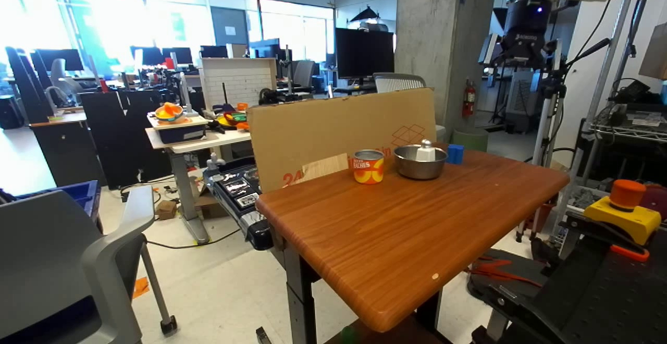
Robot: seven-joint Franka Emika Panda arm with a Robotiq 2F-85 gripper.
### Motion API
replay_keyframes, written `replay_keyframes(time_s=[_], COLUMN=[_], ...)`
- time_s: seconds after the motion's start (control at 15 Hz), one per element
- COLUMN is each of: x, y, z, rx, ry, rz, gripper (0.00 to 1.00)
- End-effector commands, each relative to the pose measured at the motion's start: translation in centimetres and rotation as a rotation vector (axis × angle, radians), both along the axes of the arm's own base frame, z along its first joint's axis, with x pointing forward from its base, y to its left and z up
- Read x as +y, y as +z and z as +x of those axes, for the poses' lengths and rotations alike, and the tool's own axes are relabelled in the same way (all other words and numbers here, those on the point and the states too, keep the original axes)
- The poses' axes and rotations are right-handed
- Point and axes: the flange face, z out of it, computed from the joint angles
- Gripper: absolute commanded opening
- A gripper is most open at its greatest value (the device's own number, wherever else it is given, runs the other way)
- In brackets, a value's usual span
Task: Move the blue block forwards
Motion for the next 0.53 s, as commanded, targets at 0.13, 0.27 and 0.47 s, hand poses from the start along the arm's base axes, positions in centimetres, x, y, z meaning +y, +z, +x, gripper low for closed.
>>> replay_keyframes(time_s=[0.13,0.27,0.47], x=[0.9,1.1,1.7], y=[-3.8,-5.1,-7.0], z=[5.8,7.0,8.4], rx=[-0.005,0.011,0.034], ry=[-0.122,-0.183,-0.252], rz=[-0.019,-0.02,-0.018], gripper=[1.0,1.0,1.0])
